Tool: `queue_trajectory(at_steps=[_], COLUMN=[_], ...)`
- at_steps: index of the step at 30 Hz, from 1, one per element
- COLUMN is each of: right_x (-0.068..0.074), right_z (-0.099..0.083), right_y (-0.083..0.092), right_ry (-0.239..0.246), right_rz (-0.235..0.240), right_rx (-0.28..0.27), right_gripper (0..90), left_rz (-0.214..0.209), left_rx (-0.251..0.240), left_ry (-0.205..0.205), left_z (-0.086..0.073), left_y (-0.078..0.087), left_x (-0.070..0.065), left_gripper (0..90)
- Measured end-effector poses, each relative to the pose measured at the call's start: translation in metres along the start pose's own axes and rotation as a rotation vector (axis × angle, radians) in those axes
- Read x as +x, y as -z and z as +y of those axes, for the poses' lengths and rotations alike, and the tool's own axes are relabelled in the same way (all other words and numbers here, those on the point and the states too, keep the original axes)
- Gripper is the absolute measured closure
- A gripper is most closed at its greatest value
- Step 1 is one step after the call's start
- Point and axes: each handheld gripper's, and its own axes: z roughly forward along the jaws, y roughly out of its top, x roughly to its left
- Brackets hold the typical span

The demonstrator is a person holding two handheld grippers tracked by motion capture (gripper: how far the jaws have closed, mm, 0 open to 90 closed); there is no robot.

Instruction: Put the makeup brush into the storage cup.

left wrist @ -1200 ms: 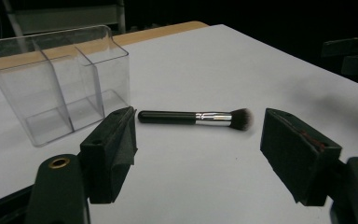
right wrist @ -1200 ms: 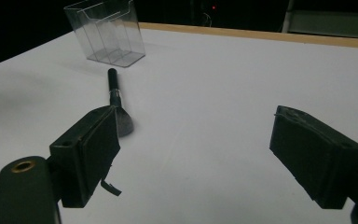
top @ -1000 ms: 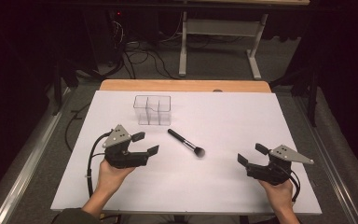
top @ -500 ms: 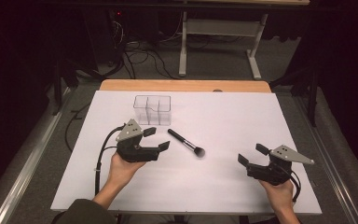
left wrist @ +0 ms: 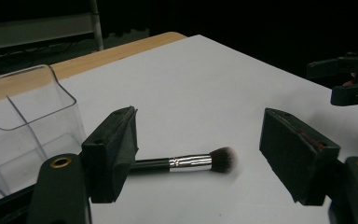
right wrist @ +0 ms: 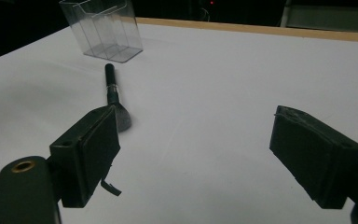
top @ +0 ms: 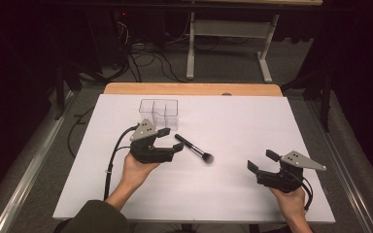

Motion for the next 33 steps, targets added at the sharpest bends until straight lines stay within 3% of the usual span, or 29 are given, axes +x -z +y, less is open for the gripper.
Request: queue_trajectory(at_steps=[33], right_x=[-0.001], right_z=[-0.001], right_y=[0.000], right_ry=[0.003], right_rz=[0.001], right_rx=[0.013], right_gripper=[17.0], left_rz=[0.000], left_rx=[0.014], left_ry=[0.001], left_z=[0.017], left_y=[-0.036], left_x=[0.005], left_gripper=[27.4])
